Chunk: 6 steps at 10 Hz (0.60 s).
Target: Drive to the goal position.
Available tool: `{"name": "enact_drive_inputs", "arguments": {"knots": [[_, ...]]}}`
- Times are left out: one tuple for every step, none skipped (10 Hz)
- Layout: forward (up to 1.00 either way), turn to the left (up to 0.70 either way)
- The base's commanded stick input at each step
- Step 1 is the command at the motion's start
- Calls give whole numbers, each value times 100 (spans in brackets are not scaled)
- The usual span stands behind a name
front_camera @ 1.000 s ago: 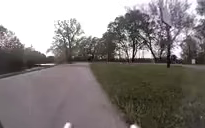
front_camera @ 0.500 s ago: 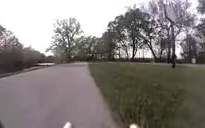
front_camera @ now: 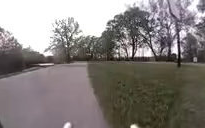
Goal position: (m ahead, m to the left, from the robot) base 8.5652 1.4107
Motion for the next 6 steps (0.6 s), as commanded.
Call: {"name": "enact_drive_inputs", "arguments": {"knots": [[100,0],[100,0],[100,0],[100,0],[100,0],[100,0]]}}
